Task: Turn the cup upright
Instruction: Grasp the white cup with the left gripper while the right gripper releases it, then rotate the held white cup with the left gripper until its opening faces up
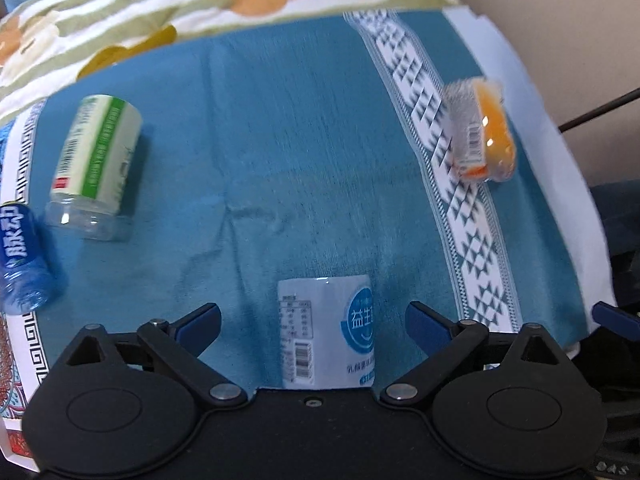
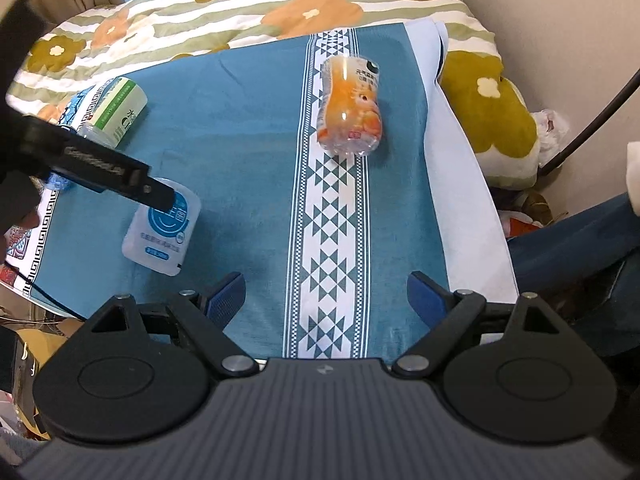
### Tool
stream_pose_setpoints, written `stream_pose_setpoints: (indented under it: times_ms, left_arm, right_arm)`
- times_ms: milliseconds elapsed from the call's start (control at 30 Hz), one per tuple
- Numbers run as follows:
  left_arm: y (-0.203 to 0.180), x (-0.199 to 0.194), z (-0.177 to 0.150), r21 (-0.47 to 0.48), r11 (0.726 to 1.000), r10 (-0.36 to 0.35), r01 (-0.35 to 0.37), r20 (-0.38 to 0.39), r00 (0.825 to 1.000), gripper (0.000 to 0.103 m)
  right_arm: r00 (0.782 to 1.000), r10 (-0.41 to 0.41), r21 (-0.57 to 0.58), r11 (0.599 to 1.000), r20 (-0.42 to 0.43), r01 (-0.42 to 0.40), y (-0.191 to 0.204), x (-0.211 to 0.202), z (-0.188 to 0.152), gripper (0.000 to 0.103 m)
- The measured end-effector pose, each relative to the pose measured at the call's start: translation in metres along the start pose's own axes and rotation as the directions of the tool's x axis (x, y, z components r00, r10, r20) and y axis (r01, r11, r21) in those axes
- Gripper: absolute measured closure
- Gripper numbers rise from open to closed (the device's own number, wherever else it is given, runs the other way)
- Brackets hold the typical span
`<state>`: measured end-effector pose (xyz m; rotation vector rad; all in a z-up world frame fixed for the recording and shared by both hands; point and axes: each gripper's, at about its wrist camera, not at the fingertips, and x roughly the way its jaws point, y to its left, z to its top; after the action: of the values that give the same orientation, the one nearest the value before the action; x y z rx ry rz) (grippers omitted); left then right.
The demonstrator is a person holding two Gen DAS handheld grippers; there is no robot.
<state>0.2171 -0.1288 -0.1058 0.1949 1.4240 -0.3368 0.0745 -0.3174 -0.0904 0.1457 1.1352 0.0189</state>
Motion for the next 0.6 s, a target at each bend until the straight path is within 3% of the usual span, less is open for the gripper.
stream_pose_setpoints:
  times_ms: [233,600]
  left_arm:
    - [-0.009,0.028,0.015,0.008,0.999,0.045,-0.044,-0.074,0.996,0.01]
    - [-0.008,0.048,0.019,-0.025,0.998,0.05,-0.054,-0.137,0.989,0.013]
  right_arm:
    - [0.999,0.039,0.014,0.999,-0.015,-0.039,-0.016,0.014,-0.003,0.0]
    - [0.997,0.07,0.02,0.997,-0.025,-0.07,-0.022,0.025,-0.002,0.0]
